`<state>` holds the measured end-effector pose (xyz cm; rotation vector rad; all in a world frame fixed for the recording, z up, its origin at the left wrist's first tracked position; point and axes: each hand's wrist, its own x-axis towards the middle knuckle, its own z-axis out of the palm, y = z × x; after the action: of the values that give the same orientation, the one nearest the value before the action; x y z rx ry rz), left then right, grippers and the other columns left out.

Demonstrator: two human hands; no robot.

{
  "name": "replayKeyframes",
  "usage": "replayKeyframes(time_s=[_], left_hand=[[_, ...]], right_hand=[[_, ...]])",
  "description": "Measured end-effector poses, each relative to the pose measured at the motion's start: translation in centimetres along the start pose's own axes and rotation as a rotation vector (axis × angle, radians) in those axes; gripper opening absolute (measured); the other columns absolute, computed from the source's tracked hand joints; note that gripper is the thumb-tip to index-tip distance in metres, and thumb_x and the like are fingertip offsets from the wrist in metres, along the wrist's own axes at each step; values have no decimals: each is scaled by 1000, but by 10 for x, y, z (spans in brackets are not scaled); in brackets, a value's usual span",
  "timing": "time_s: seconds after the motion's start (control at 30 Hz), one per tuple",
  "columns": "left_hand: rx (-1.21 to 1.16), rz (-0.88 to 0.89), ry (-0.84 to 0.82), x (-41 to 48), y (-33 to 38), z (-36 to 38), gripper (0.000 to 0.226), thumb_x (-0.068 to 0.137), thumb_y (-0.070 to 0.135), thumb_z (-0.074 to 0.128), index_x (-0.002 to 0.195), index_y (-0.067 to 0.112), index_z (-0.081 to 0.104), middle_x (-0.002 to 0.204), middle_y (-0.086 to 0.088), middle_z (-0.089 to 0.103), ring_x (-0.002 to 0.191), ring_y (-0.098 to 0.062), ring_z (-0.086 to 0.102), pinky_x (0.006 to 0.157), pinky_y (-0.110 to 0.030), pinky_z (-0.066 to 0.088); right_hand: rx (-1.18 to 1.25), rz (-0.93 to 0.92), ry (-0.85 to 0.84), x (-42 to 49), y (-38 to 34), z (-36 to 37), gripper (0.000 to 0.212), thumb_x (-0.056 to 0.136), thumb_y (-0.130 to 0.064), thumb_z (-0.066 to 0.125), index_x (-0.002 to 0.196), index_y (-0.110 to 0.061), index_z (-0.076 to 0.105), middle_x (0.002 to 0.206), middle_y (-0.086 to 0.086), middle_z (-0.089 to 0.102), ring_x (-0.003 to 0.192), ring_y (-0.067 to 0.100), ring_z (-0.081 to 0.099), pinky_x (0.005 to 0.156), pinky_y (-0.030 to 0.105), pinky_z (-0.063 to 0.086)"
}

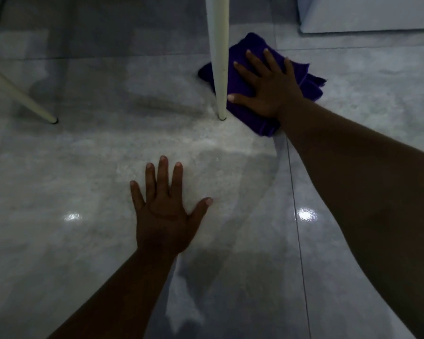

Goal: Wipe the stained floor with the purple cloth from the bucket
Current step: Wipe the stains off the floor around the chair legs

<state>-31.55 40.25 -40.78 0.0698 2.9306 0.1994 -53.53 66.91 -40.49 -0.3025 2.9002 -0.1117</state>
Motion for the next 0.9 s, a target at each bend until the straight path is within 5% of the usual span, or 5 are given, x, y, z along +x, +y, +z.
replayKeyframes(time_s=[0.33,0.57,0.73,0.9], left_hand=[[-1,24,46,-1,-2,4,91,85,80,24,156,23,19,168,-7,6,154,-32,3,120,-62,4],[10,7,34,0,-2,5,91,85,81,21,157,25,11,168,-6,0,154,-30,-3,120,-62,3],[13,14,74,-2,0,3,92,85,82,23,156,24,15,168,-8,5,154,-32,3,120,-63,5],[-1,-10,15,-2,-4,4,97,80,87,19,157,29,9,168,-2,-3,154,-27,-6,121,-59,-2]], right_hand=[[27,222,21,-68,70,1,94,77,-89,11,156,-40,2,169,1,-2,154,33,-4,121,62,3],[-58,-54,-40,-177,34,23,90,82,-86,15,157,-35,14,167,6,13,153,37,10,117,63,17],[-40,-348,-92,-322,-23,58,90,82,-82,41,154,-31,30,165,8,20,152,40,13,117,66,16],[-150,-555,-181,-469,-40,89,83,80,-82,46,150,-37,37,160,4,34,148,36,22,114,60,19]])
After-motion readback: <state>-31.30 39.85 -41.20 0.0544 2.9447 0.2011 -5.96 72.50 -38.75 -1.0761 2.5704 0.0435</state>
